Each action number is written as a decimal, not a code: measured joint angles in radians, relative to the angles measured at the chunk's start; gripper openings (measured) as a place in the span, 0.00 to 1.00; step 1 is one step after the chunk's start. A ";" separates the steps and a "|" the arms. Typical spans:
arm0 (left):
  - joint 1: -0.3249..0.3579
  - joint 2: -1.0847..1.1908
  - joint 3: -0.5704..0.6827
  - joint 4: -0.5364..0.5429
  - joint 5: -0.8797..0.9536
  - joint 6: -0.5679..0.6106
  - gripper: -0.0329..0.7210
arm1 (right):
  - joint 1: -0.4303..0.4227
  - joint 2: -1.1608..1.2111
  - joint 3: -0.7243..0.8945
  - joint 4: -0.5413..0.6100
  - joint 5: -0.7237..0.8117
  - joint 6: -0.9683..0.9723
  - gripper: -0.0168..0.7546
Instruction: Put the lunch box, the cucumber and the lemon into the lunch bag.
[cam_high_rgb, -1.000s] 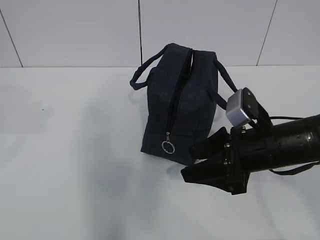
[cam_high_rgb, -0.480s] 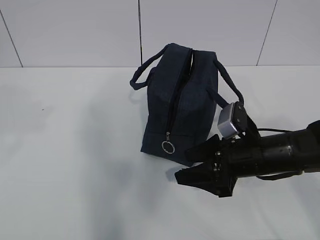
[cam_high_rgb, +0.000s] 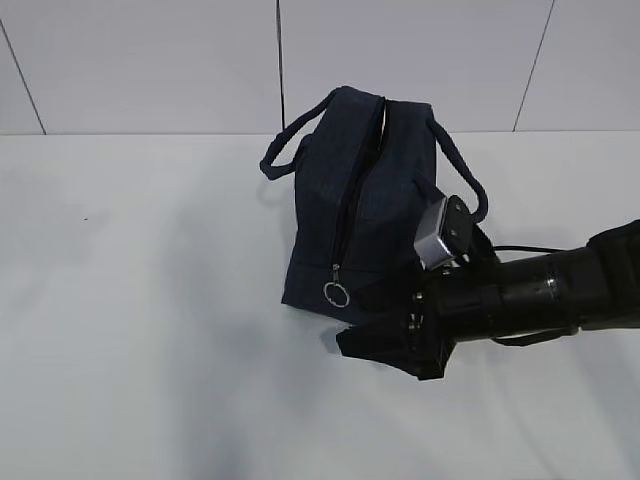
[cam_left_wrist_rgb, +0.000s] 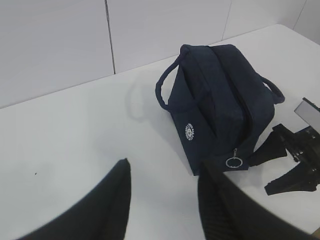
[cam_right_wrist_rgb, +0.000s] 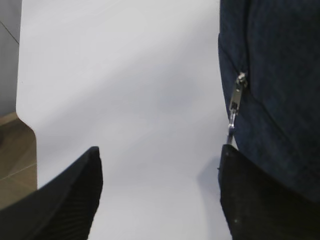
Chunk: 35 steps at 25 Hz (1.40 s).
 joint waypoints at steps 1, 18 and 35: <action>0.000 0.000 0.000 0.000 0.000 0.000 0.46 | 0.000 0.007 -0.005 0.000 -0.001 0.007 0.72; 0.000 0.000 0.000 0.000 0.000 0.002 0.46 | 0.000 0.037 -0.066 0.000 -0.021 0.053 0.72; 0.000 0.000 0.000 0.000 0.000 0.002 0.46 | 0.052 0.050 -0.100 0.000 -0.090 0.053 0.67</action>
